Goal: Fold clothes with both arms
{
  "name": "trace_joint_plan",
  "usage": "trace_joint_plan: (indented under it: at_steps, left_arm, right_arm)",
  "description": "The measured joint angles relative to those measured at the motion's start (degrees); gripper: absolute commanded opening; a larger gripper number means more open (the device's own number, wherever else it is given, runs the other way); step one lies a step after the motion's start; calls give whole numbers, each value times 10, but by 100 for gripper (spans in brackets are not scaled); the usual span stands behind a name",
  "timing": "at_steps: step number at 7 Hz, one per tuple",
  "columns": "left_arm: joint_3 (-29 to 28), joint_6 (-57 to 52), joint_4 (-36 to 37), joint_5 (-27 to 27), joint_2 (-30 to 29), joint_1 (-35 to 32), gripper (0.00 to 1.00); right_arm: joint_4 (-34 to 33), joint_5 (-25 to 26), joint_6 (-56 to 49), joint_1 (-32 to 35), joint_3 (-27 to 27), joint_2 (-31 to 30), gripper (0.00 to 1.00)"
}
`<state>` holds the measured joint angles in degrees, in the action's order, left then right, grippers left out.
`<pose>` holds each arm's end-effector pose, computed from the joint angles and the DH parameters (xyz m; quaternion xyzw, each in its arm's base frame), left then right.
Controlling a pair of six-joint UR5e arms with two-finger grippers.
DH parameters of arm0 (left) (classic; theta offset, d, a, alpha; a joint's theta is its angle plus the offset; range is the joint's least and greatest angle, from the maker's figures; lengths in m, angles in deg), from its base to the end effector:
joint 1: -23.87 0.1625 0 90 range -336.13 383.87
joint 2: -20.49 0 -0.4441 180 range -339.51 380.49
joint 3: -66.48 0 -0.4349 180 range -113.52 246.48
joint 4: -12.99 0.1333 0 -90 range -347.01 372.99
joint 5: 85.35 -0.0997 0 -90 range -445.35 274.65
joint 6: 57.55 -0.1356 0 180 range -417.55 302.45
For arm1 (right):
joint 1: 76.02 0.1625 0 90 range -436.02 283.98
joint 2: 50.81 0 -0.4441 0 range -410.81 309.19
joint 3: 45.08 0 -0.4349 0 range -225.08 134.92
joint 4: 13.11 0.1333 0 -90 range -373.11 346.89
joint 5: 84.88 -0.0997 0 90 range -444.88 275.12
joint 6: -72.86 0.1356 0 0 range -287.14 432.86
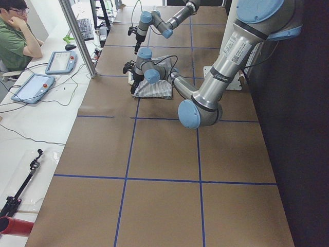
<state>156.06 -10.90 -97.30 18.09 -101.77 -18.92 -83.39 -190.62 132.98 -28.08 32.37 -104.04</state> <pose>0.4973 -0.5990 0.3109 0.2212 0.3906 0.0558 0.8919 -0.4809 -0.6770 0.3646 0.1340 -0.3681 0.0936 0.9153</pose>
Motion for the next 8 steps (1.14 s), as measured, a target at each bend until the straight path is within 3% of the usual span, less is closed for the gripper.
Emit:
trace_joint_plan:
  at_steps: [1,2,3,5,8]
  left_arm:
    - [38,10,-4,6,29,9,97]
    - [66,48,-28,14,63,23,67]
    - [81,107,-66,16,92,43,56]
    - [89,203,-108,-10,122,90,56]
    - [90,244,-111,-30,128,129,56]
  right_arm:
    - [0,-30,-31,20,8,-14,100]
    - [0,-47,-49,32,14,-23,100]
    - [1,-53,-55,38,17,-28,100]
    - [1,-56,-56,40,18,-30,100]
    - [1,-56,-54,41,18,-31,100]
